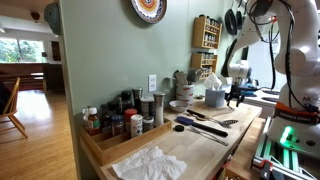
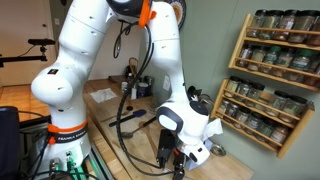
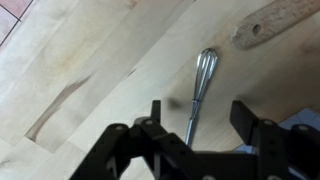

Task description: Hang the whisk on the hook on the spice rack

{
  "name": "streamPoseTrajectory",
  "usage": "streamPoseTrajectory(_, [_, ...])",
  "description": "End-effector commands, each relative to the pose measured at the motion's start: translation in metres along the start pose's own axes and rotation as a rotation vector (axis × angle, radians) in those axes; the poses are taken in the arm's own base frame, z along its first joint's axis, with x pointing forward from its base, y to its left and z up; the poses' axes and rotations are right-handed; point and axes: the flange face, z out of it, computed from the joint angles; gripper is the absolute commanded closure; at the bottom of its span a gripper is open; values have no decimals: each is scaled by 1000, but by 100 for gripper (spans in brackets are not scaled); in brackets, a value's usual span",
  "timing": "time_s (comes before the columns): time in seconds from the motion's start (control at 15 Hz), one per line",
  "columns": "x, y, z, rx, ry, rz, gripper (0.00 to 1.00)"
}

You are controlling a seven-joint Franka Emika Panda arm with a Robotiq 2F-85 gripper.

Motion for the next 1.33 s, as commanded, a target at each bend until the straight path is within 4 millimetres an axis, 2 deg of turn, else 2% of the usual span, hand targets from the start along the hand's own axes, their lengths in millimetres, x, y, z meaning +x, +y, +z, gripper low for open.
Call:
streamPoseTrajectory(0.0, [6, 0, 11, -1, 5, 6, 49])
streamPoseTrajectory(0.07, [7, -1, 12, 1, 2, 9, 53])
streamPoseTrajectory(0.27, [10, -5, 15, 2, 9, 26, 49])
streamPoseTrajectory(0.47, [13, -8, 18, 3, 11, 38, 54])
streamPoseTrajectory(0.73, [20, -7, 17, -3, 18, 63, 67])
streamPoseTrajectory(0.8, [22, -6, 17, -4, 22, 71, 73])
streamPoseTrajectory(0.87, [24, -6, 16, -5, 23, 79, 70])
streamPoseTrajectory(1.0, [27, -4, 16, -11, 30, 94, 74])
streamPoseTrajectory(1.2, [30, 0, 17, -22, 32, 114, 88])
streamPoseTrajectory(1.27, [31, 2, 17, -26, 32, 119, 100])
